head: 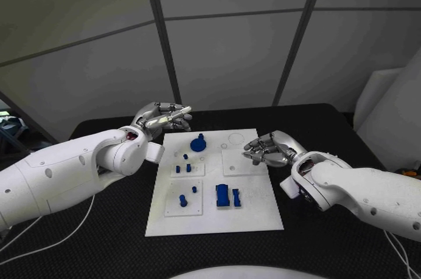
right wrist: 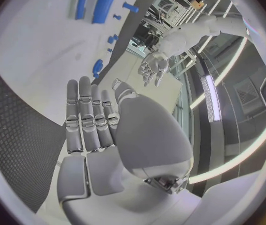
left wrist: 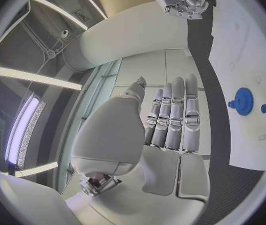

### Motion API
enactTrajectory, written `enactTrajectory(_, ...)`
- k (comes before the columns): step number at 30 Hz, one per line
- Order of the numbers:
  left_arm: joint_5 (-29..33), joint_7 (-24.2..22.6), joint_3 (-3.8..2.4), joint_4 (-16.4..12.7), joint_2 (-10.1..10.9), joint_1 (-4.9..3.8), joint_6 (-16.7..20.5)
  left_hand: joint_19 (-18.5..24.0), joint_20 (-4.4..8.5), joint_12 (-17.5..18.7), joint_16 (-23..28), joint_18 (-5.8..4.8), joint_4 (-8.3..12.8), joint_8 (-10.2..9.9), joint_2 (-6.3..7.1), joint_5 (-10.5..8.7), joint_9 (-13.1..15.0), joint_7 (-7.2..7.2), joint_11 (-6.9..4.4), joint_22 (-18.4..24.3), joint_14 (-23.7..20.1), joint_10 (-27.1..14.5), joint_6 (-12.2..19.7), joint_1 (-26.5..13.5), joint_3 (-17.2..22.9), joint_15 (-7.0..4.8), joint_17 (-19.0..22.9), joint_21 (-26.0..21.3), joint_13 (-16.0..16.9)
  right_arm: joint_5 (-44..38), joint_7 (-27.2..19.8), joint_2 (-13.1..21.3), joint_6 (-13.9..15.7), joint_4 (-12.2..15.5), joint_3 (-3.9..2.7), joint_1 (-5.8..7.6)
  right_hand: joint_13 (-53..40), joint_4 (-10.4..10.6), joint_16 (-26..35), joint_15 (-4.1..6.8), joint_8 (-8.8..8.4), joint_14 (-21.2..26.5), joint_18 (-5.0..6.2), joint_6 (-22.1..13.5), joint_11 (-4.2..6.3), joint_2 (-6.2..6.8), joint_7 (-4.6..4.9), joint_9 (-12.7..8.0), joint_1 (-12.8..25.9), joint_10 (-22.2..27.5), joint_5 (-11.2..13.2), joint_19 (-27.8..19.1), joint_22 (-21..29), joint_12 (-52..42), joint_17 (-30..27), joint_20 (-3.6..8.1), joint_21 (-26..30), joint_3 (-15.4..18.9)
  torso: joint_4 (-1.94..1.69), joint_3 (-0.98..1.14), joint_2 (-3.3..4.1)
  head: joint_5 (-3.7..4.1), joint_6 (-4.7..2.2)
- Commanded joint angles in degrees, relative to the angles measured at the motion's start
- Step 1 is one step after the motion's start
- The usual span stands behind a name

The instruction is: Assemble the parts on the task board

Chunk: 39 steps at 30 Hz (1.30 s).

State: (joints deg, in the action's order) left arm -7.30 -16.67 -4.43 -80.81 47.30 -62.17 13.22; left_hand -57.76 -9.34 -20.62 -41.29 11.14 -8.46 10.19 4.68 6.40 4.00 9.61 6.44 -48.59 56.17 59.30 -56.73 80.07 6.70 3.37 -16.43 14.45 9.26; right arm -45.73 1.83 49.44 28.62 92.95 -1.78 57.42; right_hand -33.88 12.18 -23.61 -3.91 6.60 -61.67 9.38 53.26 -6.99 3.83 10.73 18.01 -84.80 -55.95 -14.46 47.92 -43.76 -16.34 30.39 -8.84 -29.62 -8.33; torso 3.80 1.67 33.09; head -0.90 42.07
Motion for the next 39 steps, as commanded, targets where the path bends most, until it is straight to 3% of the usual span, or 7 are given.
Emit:
enactTrajectory(1, 4.62, -3.55, -0.02, 2.62, -1.88, 0.03, 7.0, 4.11, -1.47, 3.39, 9.21, -0.85, -0.76, -1.18, -0.32, 0.06, -0.19, 0.15, 0.39, 5.11, -0.64, 1.3, -0.06, 1.09, -0.47, 1.25, 3.33, -5.68, -1.8, 19.75, -17.12, -2.93, -4.97, -6.27, -0.28, 0.82, 8.41, -0.03, 8.16, -1.88, -1.4, 2.59, 0.09, 0.38, -0.94, 0.29, 0.46, -2.0, -1.12, -1.08, 1.94, -2.09, 5.81, 4.51, -6.18, -1.91, 7.43, -1.56, 0.36, -0.49, -1.75, 0.17, -2.01)
enactTrajectory(17, 11.72, -9.89, -0.06, 18.22, -11.88, 1.32, 9.34, 18.17, -7.11, 16.86, 34.98, -0.59, -1.02, -6.58, -3.01, 0.33, -0.32, -0.64, 3.52, 26.23, -4.59, -2.46, 2.81, 2.41, -6.06, 5.89, 12.81, -10.84, -5.71, 28.9, -25.19, -17.8, -13.07, -32.69, -2.09, 2.28, 29.58, -4.6, 19.98, -4.21, -3.0, 1.24, 1.23, 1.37, -2.44, -1.81, 0.31, -11.23, 2.42, -4.09, 1.9, 1.0, 24.4, 12.52, -24.57, -6.36, 25.72, 0.43, 0.55, -0.42, -3.66, -1.12, -6.17)
enactTrajectory(21, 11.87, -10.1, -0.06, 19.12, -12.49, 1.43, 9.39, 18.09, -7.1, 16.92, 35.34, -0.57, -0.93, -6.56, -3.22, 0.36, -0.31, -0.51, 3.56, 26.66, -4.46, -2.42, 2.73, 2.52, -6.16, 5.92, 12.81, -10.81, -5.69, 29.13, -25.41, -18.01, -13.57, -33.11, -2.12, 2.51, 30.27, -5.32, 19.84, -3.96, -3.0, -0.27, 1.29, 1.64, -2.3, -2.31, 0.5, -12.01, 2.53, -4.33, 1.52, 3.13, 25.48, 12.56, -25.56, -5.91, 25.57, 0.44, 0.53, -0.37, -3.51, -1.45, -6.25)
enactTrajectory(22, 10.43, -7.64, -0.03, 18.85, -12.25, 1.47, 8.32, 29.83, -2.2, 20.62, 36.98, -3.34, 1.88, -10.19, -4.68, -1.92, -4.0, -3.31, 0.47, 33.19, -20.18, -19.3, 18.76, -22.23, -6.7, 3.15, 16.43, -14.45, -9.26, 26.83, -22.85, -17.96, -10.83, -32.96, -2.03, 2.3, 33.88, -7.11, 23.61, -1.62, -6.6, 18.67, -2.19, -15.12, 0.46, -3.83, -2.93, -13.66, 27.15, 14.09, 5.6, -12.66, 30.78, 16.34, -30.39, -1.6, 29.62, 2.82, 0.59, -0.44, -3.58, -1.32, -6.15)
enactTrajectory(25, 10.36, -7.75, 0.06, 18.3, -12.06, 1.48, 8.77, 31.96, -1.33, 20.62, 41.29, -3.35, 2.29, -10.19, -4.68, -1.97, -4.0, -3.71, 0.06, 34.39, -22.64, -22.35, 21.67, -26.38, -6.7, 2.67, 16.43, -14.45, -9.26, 27.18, -23.01, -17.71, -10.34, -32.4, -1.96, 2.3, 33.88, -7.71, 23.61, -1.15, -6.6, 21.32, -2.19, -17.67, 0.98, -3.83, -3.44, -18.01, 31.49, 16.83, 6.04, -14.58, 31.97, 16.34, -30.39, -0.69, 29.62, 3.24, 0.31, -0.52, -3.47, -1.18, -6.25)
enactTrajectory(37, 8.94, -10.25, 2.09, 5.55, -7.67, 1.73, 19.05, 41.71, 2.73, 20.62, 41.29, -3.4, 8.46, -10.19, -4.68, -6.4, -4.0, -9.61, -2.42, 39.77, -35.32, -36.33, 34.91, -46.7, -6.7, -3.37, 16.43, -14.45, -9.26, 35.22, -26.74, -12.09, 0.86, -19.65, -0.34, 2.49, 33.88, -12.18, 23.61, 3.91, -6.6, 36.5, -4.42, -31.02, 6.99, -3.83, -6.16, -18.01, 51.47, 31.53, 9.23, -27.09, 36.4, 16.34, -30.39, 2.88, 29.62, 8.33, -3.65, -1.63, -1.96, 0.83, -7.64)
enactTrajectory(39, 8.56, -10.91, 2.63, 2.16, -6.5, 1.79, 21.78, 42.9, 3.23, 20.62, 41.29, -3.38, 8.46, -10.19, -4.68, -6.4, -4.0, -9.61, -6.44, 40.43, -36.87, -38.03, 36.54, -49.18, -6.7, -3.37, 16.43, -14.45, -9.26, 37.46, -27.78, -10.53, 3.97, -16.11, 0.11, 2.55, 33.88, -12.18, 23.61, 3.91, -6.6, 38.47, -4.42, -32.77, 6.99, -3.83, -6.51, -18.01, 54.08, 33.44, 9.61, -28.73, 36.97, 16.34, -30.39, 3.35, 29.62, 8.33, -3.79, -1.67, -1.91, 0.9, -7.69)
